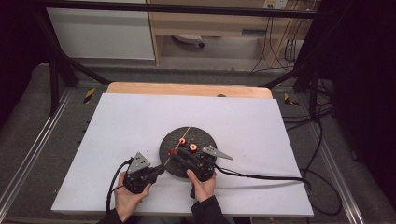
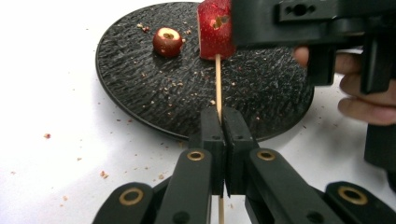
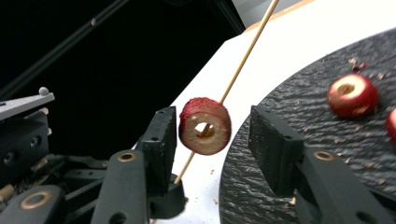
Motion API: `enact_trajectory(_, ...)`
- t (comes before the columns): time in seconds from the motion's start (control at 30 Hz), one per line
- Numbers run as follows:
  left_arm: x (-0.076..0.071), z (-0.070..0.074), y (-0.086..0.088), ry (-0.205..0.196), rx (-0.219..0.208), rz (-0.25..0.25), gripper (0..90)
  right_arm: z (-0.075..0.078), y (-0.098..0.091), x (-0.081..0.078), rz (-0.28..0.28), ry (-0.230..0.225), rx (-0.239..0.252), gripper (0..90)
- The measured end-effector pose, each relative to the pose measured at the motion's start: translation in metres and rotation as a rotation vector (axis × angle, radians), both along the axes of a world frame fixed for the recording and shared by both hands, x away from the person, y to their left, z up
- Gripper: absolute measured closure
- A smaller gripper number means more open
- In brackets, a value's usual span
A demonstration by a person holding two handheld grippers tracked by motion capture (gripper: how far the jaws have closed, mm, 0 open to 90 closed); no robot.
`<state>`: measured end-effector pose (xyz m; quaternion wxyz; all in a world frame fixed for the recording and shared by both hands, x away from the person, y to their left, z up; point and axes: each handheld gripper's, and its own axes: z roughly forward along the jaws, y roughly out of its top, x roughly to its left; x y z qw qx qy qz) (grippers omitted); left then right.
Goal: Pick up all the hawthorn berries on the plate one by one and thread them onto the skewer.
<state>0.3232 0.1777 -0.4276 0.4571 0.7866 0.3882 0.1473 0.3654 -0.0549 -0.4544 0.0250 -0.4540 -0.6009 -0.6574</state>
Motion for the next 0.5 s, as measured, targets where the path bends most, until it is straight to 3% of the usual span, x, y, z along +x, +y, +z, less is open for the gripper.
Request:
enact_trajectory(0.23, -0.002, 0.000, 0.008, -0.004, 0.013, -0.003, 88.6, 0.019, -0.015, 0.007, 0.016, -0.046, -0.179, 23.4)
enact_trajectory(0.5, -0.003, 0.001, 0.026, 0.005, 0.002, 0.012, 88.5, 0.033, -0.038, 0.021, 0.054, -0.056, -0.356, 8.8)
